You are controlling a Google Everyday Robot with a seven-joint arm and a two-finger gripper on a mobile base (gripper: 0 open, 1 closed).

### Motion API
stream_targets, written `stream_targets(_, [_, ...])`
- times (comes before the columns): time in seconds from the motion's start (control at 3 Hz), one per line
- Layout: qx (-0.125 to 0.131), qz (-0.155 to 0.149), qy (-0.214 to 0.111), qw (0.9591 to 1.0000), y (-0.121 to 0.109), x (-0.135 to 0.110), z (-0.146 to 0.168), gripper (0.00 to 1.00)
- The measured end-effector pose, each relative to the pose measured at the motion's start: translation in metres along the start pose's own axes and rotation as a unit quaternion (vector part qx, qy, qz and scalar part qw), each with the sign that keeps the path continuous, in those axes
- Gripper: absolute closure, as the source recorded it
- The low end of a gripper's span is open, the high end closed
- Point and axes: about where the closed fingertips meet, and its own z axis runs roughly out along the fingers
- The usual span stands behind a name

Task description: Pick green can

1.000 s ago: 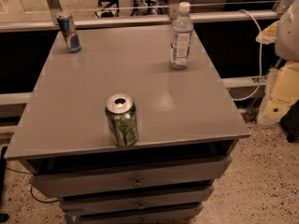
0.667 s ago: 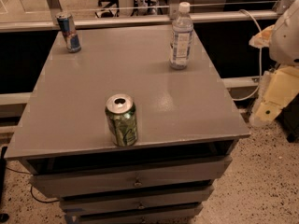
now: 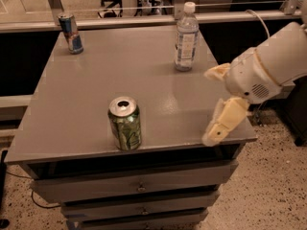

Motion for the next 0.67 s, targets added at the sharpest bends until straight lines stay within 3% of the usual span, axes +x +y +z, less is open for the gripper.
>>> stream_targets(0.33, [-0.052,0.002,-0.103,0.9933,0.009,-0.034,0.045,0.0])
stream_targets(0.67, [-0.085,-0.003,-0.182,0.9795,0.02,-0.071,0.074,0.0])
